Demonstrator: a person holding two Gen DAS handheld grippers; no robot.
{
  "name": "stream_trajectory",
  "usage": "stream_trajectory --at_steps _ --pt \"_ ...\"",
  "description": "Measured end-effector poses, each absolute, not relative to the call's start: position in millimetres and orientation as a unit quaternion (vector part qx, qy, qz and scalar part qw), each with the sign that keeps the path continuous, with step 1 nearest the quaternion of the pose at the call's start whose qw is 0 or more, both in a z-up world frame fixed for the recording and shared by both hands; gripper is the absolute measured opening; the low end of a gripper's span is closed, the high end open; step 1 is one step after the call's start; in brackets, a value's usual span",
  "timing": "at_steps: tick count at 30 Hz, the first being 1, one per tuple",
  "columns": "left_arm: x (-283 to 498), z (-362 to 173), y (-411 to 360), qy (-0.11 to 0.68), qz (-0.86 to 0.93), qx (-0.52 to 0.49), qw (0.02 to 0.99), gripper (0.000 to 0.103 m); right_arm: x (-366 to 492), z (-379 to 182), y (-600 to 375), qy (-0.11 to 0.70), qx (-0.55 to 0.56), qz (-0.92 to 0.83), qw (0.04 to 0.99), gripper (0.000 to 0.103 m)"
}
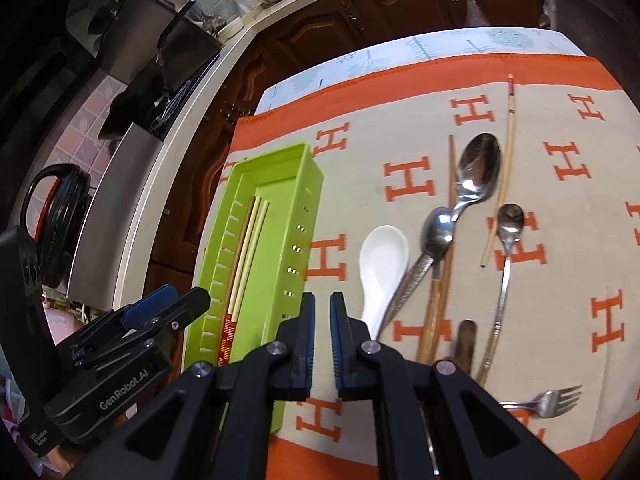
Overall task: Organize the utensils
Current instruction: 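Carry both chopsticks into the green tray and open both tools, then grasp the white ceramic spoon with the left tool while the right tool grasps the metal fork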
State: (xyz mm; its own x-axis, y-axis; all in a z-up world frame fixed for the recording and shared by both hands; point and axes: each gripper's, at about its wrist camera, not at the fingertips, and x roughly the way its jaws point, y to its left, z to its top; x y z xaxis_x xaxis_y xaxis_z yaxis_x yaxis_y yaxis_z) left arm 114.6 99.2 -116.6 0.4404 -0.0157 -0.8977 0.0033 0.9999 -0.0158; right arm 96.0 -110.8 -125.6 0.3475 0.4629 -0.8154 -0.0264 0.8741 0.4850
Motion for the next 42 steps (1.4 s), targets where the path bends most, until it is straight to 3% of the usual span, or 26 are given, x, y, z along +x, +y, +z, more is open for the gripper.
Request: stream_trajectory --at_steps 12,21,27,42 --pt "115.6 -107.1 65.8 0.536 -0.055 0.011 0.843 0.056 87.8 -132.0 -189.9 0.548 0.203 0.091 0.806 0.012" --pt "135.8 -102.7 9.5 0.536 -0.095 0.058 0.837 0.057 99.4 -132.2 -245.9 0.546 0.22 0.053 0.806 0.012" --pt "151.4 -123.9 -5.7 0.566 -0.116 0.031 0.816 0.056 102.8 -143.3 -243.6 0.557 0.23 0.068 0.795 0.012" --pt "167.6 -185.1 -0.7 0.629 -0.114 -0.033 0.768 0.04 106.8 -164.9 -226.1 0.58 0.231 0.111 0.774 0.012"
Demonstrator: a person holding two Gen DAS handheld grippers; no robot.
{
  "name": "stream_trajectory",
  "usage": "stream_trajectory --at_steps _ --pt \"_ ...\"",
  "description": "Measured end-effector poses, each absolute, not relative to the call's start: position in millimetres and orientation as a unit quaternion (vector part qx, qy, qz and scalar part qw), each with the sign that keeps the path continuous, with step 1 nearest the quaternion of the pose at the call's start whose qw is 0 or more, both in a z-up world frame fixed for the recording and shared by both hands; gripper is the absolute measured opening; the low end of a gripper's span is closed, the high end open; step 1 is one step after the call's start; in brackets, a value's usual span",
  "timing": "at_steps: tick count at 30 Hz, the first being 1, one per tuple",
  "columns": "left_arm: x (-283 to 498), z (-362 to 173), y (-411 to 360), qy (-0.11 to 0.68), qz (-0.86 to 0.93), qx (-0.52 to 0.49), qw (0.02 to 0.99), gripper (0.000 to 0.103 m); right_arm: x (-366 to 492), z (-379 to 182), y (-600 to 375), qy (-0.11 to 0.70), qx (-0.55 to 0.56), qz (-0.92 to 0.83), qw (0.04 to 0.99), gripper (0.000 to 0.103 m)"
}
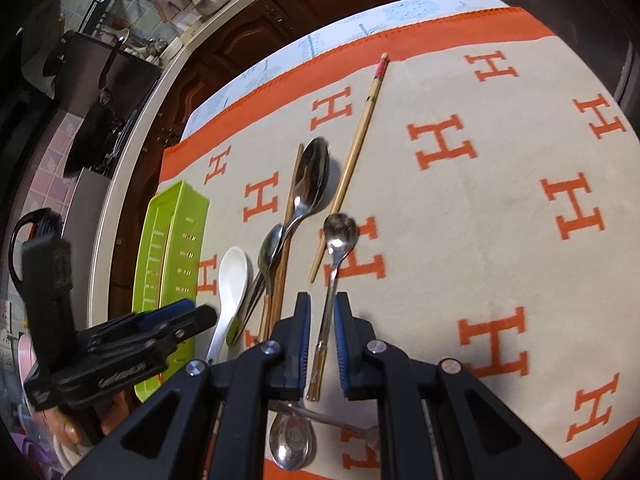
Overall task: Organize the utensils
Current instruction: 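Grasp the white ceramic spoon with the left tool while the right tool grasps the metal fork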
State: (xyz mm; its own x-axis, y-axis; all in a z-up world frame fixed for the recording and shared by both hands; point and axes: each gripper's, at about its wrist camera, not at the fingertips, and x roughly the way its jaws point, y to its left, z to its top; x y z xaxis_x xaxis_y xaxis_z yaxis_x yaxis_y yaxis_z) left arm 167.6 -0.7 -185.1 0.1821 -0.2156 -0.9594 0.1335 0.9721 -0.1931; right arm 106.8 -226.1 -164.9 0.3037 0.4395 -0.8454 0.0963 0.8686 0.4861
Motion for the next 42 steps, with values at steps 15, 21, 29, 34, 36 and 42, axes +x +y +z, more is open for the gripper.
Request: stream_trajectory --at_steps 15,21,29,34,36,42 --pt "172.0 -208.5 -19.7 0.617 -0.092 -0.002 0.781 0.038 74.8 -166.8 -216.5 0.585 0.213 0.174 0.763 0.012" --pt "171.3 -211.7 -32.6 0.615 -0.109 0.004 0.781 0.038 58.2 -170.8 -222.4 0.594 0.19 0.171 0.762 0.012" --pt "174.9 -215.4 -27.8 0.62 -0.133 -0.044 0.772 0.02 46.9 -174.7 -229.1 0.597 0.194 0.168 0.76 0.012" --pt "173.7 -214.5 -26.2 0.616 -0.124 -0.042 0.777 0.018 44.4 -176.1 -230.4 0.598 0.193 0.168 0.759 0.012" --pt "172.4 -212.2 -21.7 0.614 -0.118 -0.043 0.779 0.018 43.0 -174.6 -230.3 0.598 0.194 0.168 0.759 0.012" --pt "164.7 -196.1 -5.0 0.594 -0.101 -0.051 0.796 0.017 32.7 -169.0 -234.6 0.605 0.222 0.185 0.742 0.012"
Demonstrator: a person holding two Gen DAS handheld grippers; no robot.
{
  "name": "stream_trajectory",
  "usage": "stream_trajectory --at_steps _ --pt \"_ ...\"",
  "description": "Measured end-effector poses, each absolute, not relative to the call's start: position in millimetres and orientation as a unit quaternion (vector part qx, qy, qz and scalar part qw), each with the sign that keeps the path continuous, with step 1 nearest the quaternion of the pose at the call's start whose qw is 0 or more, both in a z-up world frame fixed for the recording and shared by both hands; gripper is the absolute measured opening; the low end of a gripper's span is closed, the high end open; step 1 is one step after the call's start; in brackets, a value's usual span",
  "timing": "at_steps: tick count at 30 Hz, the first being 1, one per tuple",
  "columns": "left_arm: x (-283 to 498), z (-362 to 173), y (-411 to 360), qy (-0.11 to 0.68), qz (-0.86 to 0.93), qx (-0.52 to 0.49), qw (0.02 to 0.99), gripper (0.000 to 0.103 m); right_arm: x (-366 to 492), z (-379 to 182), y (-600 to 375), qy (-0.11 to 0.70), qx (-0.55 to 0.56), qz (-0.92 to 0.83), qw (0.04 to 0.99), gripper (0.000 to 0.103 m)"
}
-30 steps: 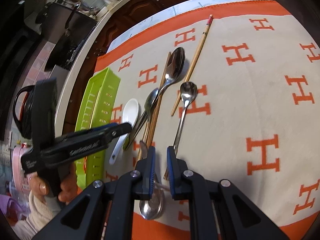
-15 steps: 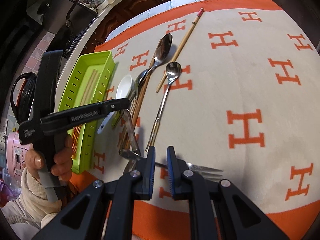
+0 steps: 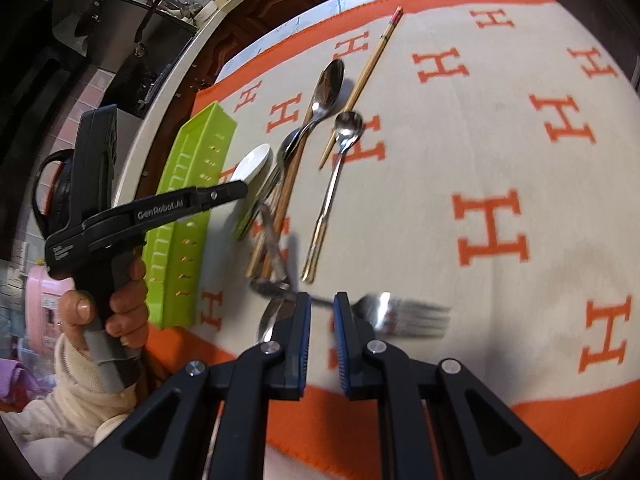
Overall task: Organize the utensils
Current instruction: 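Grasp the white ceramic spoon with the left tool while the right tool grasps the metal fork, then carry the white spoon and fork into the green tray and open both tools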
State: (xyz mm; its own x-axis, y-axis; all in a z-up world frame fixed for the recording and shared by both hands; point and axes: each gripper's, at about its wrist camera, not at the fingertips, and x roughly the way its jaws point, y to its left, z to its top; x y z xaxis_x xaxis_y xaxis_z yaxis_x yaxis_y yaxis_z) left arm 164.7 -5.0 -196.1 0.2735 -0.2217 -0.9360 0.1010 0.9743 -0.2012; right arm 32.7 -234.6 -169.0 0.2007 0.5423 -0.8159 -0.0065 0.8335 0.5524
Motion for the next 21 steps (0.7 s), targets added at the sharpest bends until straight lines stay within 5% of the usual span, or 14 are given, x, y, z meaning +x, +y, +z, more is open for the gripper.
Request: stream_trajectory --at_steps 14,21 --pt "134.0 -193.1 3.3 0.593 -0.137 -0.064 0.791 0.012 19.9 -214.0 -267.0 0.585 0.439 0.161 0.662 0.016" --pt "126.0 -207.5 2.3 0.616 -0.161 -0.089 0.766 0.012 30.7 -223.3 -267.8 0.582 0.454 0.107 0.666 0.018"
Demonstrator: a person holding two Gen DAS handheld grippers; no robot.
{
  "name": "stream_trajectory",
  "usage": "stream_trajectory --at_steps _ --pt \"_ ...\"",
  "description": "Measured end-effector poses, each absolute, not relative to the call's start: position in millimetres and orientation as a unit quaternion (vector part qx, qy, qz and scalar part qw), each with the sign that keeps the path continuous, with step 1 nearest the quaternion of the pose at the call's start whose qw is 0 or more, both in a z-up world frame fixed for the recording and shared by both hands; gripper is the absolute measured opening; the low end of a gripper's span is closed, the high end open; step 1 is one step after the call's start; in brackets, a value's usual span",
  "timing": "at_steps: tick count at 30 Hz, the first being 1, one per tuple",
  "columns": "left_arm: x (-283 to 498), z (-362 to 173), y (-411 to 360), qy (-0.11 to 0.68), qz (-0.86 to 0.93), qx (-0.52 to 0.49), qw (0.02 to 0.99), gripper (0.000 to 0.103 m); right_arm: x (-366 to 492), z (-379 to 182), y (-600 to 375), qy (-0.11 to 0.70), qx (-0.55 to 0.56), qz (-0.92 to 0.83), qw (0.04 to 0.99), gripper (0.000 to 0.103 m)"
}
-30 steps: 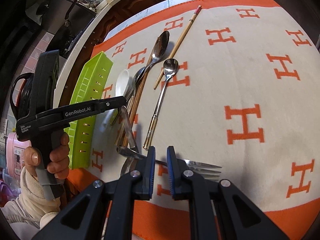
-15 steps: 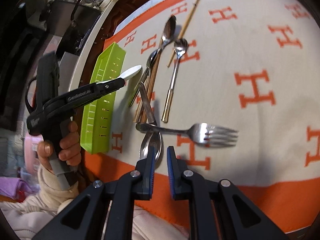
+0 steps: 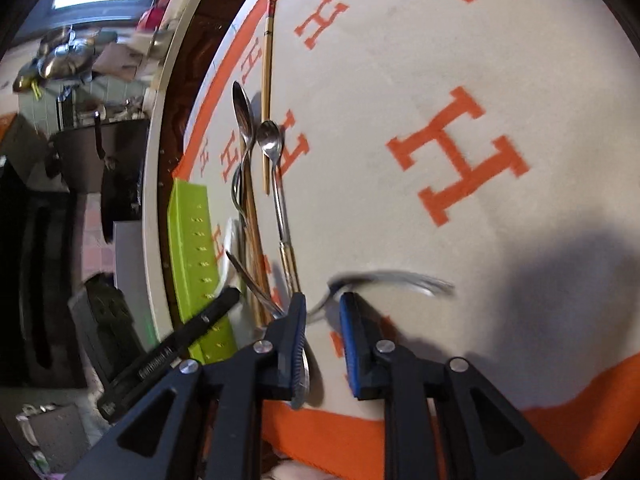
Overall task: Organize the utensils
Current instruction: 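Carry the white spoon and fork into the green tray and open both tools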
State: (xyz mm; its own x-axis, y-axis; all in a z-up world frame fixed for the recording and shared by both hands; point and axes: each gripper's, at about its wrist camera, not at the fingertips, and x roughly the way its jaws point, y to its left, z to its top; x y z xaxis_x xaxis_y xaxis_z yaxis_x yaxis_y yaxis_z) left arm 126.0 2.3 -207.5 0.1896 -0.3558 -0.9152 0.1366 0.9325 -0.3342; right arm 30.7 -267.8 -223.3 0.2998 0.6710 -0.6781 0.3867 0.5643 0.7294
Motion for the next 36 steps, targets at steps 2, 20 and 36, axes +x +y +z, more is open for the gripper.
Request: stream_trajectory --at_steps 2,20,36 --pt "128.0 -212.1 4.1 0.624 -0.166 -0.106 0.756 0.012 34.4 -221.2 -267.0 0.577 0.447 0.101 0.676 0.013" --pt "140.8 -230.6 18.7 0.627 -0.2 -0.232 0.717 0.013 45.6 -207.5 -271.2 0.559 0.4 0.087 0.721 0.003" --pt "116.8 -183.4 1.2 0.554 -0.148 -0.077 0.816 0.003 49.3 -174.4 -245.4 0.549 0.332 0.109 0.759 0.002"
